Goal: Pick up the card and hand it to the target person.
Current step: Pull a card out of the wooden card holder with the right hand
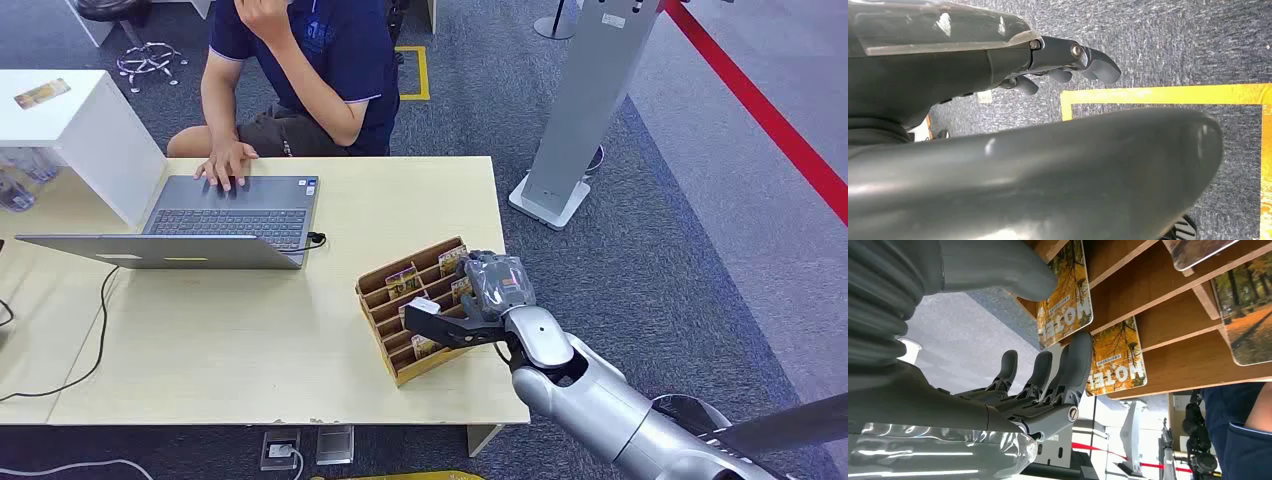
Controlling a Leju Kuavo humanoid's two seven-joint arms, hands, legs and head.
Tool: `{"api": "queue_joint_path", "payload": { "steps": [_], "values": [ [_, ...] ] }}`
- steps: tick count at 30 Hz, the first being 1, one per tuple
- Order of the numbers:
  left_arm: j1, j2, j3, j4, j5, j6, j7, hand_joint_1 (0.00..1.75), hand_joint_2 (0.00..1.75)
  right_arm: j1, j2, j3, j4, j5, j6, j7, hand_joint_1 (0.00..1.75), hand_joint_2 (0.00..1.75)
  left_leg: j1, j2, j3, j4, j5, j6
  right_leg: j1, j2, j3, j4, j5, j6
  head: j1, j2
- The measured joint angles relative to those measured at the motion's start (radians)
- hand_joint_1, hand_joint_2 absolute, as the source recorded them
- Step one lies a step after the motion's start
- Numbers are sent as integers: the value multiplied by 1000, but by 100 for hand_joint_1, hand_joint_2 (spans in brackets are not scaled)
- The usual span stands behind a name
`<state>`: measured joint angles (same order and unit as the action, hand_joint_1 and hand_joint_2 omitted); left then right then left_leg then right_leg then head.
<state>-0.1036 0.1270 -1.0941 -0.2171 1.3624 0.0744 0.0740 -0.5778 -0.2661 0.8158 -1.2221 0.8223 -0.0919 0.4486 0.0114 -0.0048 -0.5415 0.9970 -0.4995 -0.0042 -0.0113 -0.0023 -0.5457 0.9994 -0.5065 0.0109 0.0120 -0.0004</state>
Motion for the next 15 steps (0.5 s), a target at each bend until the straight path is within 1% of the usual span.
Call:
{"api": "queue_joint_path", "payload": {
  "steps": [3,7,13,15],
  "values": [
    [0,0,0,0,0,0,3,0,0,0,0,-1,1,2,0,-1,99,175,0,0,0,0,0,0,0,0,0,0,0,0,0,0],
    [0,0,0,0,3,3,7,0,0,2,1,-2,3,8,0,-7,112,175,0,0,0,0,0,0,0,0,0,0,0,0,0,0],
    [0,0,0,0,7,8,8,0,0,2,5,-2,9,9,0,-16,103,175,0,0,0,0,0,0,0,0,0,0,0,0,0,0],
    [0,0,0,0,8,9,9,0,0,2,5,-2,11,9,0,-18,103,175,0,0,0,0,0,0,0,0,0,0,0,0,0,0]
  ]
}}
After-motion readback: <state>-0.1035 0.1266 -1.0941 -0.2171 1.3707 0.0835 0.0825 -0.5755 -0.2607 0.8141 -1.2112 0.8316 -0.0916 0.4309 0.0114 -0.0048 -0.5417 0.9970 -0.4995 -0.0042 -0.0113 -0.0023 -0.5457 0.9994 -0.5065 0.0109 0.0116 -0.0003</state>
